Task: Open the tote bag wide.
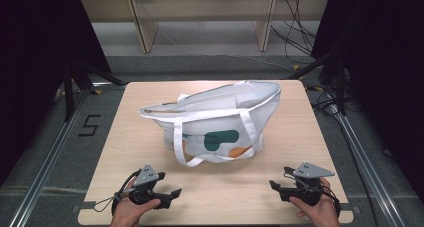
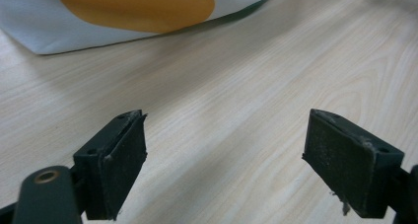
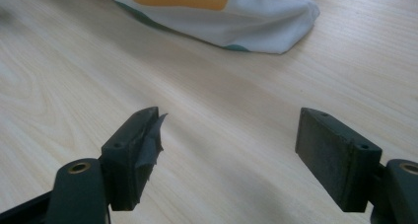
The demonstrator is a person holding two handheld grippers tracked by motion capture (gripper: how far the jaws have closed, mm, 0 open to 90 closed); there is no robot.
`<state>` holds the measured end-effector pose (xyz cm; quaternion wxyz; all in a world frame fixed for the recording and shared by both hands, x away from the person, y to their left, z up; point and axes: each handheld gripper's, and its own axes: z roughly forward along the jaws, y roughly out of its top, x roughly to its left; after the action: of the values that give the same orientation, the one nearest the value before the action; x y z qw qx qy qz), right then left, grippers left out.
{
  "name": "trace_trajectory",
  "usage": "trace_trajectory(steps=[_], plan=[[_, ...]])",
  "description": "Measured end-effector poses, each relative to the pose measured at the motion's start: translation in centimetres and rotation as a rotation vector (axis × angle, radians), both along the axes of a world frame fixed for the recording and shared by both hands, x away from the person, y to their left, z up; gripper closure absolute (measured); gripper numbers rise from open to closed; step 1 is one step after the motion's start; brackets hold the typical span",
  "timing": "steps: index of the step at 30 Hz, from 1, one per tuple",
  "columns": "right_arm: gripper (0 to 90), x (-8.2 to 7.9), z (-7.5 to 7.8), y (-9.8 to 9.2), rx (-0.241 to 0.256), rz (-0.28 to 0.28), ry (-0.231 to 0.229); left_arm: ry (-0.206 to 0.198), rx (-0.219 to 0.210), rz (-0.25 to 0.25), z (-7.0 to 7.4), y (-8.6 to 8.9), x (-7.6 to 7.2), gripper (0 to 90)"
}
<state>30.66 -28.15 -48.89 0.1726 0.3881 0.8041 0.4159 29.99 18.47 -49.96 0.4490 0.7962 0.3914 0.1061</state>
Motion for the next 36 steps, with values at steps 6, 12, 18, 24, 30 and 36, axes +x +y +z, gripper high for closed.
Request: trace_trajectory(steps=[6, 12, 18, 24, 30, 36], plan=[[29.4, -0.3, 0.1, 0.1, -0.003, -0.043, 0.038, -0.007, 0.001, 0.003, 0.0, 0.0, 0.0, 15.8], [29.4, -0.2, 0.1, -0.1, -0.02, -0.029, 0.023, -0.021, 0.015, -0.012, 0.0, 0.1, 0.1, 16.4], [33.9, -0.2, 0.1, 0.1, 0.001, -0.052, 0.034, -0.018, 0.008, -0.02, 0.2, 0.2, 0.2, 19.2], [34.0, 0.1, 0.7, 0.4, 0.006, -0.05, 0.025, -0.02, -0.002, -0.024, 0.3, 0.2, 0.3, 25.4], [44.9, 0.7, 1.7, 0.6, -0.033, -0.002, -0.007, -0.033, 0.053, -0.047, 1.4, 0.7, 0.8, 48.9], [74.2, 1.8, 4.1, 0.8, -0.047, 0.06, -0.088, -0.067, 0.016, -0.066, 3.5, 0.9, 1.0, 76.9]])
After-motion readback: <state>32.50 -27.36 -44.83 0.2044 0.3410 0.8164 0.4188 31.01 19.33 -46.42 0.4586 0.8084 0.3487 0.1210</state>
